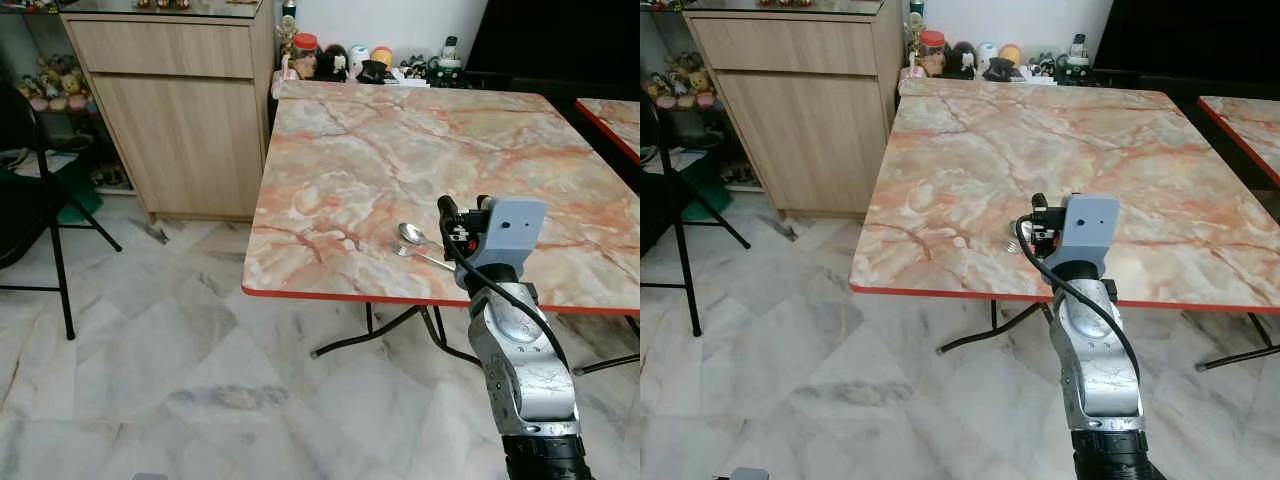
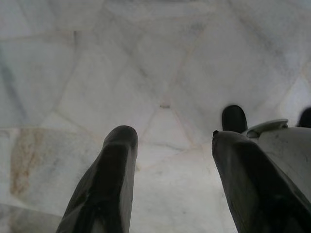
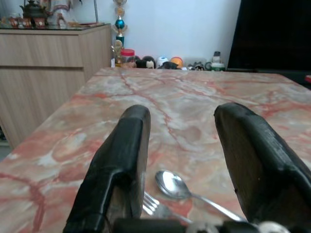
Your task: Setting the table
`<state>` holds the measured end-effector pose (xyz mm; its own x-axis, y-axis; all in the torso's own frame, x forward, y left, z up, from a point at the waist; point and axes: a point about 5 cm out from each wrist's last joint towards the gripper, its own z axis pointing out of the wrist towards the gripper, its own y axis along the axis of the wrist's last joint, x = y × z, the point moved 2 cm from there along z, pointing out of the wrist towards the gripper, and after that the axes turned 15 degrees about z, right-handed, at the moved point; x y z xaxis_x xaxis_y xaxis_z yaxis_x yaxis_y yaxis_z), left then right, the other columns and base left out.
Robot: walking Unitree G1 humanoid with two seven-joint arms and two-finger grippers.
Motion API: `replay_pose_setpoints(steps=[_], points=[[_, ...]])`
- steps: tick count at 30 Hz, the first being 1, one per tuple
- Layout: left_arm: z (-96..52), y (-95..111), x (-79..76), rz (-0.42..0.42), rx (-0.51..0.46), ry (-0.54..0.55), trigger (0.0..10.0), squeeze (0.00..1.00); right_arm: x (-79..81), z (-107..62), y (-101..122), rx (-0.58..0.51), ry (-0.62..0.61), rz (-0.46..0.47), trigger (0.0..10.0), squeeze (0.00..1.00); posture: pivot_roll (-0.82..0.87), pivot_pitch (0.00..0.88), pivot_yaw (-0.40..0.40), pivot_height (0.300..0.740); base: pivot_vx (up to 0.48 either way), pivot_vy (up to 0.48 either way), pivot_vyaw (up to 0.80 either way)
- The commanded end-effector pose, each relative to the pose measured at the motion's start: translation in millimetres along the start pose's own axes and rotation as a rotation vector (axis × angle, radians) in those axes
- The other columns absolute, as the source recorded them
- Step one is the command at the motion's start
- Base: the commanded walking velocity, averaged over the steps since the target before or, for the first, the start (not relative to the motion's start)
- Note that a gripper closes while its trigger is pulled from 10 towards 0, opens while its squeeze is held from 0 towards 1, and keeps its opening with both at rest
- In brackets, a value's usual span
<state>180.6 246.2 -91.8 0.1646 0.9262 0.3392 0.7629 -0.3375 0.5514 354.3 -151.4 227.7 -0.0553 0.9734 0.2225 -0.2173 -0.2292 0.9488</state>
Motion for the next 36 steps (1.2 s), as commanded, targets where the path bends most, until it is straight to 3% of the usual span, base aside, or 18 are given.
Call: replay_pose_setpoints(steps=[1,15,26,30,36], points=[[-1.6,-7,-2.3,0.006,0.021,-0.010,10.0,0.00,-4.1,-0.2,3,-0.005,-0.014,0.001,10.0,0.00,0.02,0.170,-0.024,0.740,0.307,0.000,0.00],[-1.7,-7,-0.9,0.010,0.018,-0.001,10.0,0.00,-5.7,-4.0,1,0.012,-0.009,-0.013,10.0,0.00,0.02,0.171,-0.024,0.740,0.171,0.000,0.00],[-2.0,-8,-4.6,0.015,0.024,-0.012,10.0,0.00,-34.2,-11.4,-1,0.082,-0.046,-0.110,10.0,0.00,0.01,0.175,-0.027,0.740,0.000,0.000,0.00],[-1.8,-6,-5.5,0.008,0.014,-0.012,10.0,0.00,-17.5,-11.8,2,0.038,0.007,-0.062,10.0,0.00,0.01,0.174,-0.027,0.740,0.000,0.000,0.00],[-1.7,-6,-4.4,0.006,0.015,-0.009,10.0,0.00,-5.3,-10.7,0,0.036,0.041,-0.033,10.0,0.00,0.02,0.173,-0.026,0.740,0.136,0.000,0.00]])
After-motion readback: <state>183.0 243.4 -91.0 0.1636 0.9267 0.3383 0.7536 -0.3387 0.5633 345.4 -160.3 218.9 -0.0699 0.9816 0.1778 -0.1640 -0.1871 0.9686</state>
